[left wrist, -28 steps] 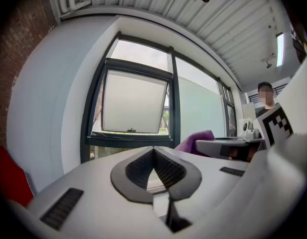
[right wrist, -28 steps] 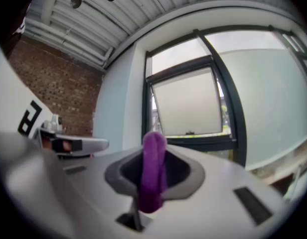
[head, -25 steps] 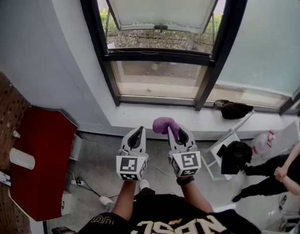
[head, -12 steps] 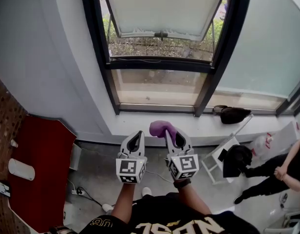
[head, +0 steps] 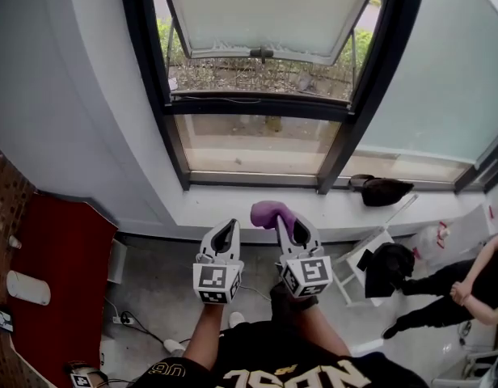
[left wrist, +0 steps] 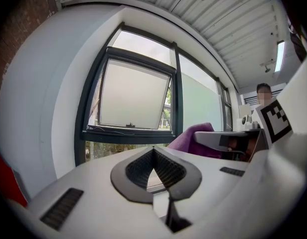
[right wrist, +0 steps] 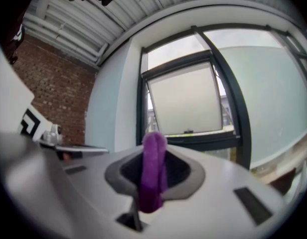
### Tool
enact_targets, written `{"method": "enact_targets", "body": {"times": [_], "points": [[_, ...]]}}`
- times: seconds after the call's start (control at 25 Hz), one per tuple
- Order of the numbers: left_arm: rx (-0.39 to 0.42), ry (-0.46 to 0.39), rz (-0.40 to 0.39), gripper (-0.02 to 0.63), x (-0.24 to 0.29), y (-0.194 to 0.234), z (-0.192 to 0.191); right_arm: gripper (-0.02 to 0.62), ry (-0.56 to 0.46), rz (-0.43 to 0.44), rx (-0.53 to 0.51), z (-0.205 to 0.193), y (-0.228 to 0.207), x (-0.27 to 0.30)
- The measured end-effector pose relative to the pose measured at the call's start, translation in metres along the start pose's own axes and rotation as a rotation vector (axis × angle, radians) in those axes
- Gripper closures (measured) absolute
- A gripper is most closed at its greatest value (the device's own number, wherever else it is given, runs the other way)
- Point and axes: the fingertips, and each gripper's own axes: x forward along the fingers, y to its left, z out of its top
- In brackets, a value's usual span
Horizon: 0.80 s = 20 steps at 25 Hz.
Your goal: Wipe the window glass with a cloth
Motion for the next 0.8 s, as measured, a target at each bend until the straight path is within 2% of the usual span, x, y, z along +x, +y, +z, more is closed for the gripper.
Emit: {"method": "enact_targets", "body": {"times": [0.2, 0.44, 0.64, 0.8], "points": [[0.035, -0.044, 0.043, 0.592, 0.063, 0.003, -0.014, 0.518, 0.023, 0.047, 0.034, -0.023, -0.055, 0.047], [0.024, -0.067, 0.077, 0.592, 0.191, 0.009, -0.041, 0.518, 0.036, 0.111, 0.045, -0.046, -0.157, 0.135], [0.015, -0.045, 0.15, 0.592, 0.284, 0.017, -0.062, 0.518, 0.086, 0.164, 0.102, -0.078, -0.239, 0.194], [0.047, 0.005, 0.18, 0.592, 0.334, 0.02, -0.074, 0.518, 0.099, 0.221, 0.107, -0.089, -0.263, 0.223]]}}
